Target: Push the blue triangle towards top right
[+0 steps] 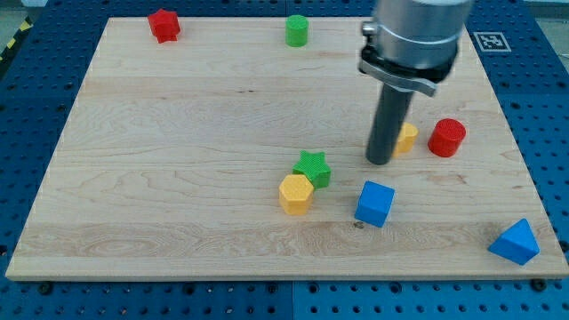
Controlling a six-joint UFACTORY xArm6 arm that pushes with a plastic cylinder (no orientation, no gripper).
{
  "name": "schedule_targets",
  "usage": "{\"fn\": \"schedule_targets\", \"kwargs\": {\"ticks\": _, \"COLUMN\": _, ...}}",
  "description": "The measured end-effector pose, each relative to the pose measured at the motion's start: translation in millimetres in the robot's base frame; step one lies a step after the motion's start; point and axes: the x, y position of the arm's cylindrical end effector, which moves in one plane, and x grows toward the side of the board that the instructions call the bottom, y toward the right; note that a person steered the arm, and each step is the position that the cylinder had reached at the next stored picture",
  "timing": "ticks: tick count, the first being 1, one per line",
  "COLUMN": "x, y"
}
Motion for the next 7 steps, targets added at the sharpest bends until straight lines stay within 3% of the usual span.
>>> {"fn": "schedule_targets", "kwargs": {"ticks": 5, "x": 92.7, "y": 212.9}}
{"fn": "schedule_targets", "kwargs": {"ticks": 6, "x": 126.9, "y": 202.6}}
{"fn": "schedule_targets", "kwargs": {"ticks": 7, "x": 131.1, "y": 182.1}}
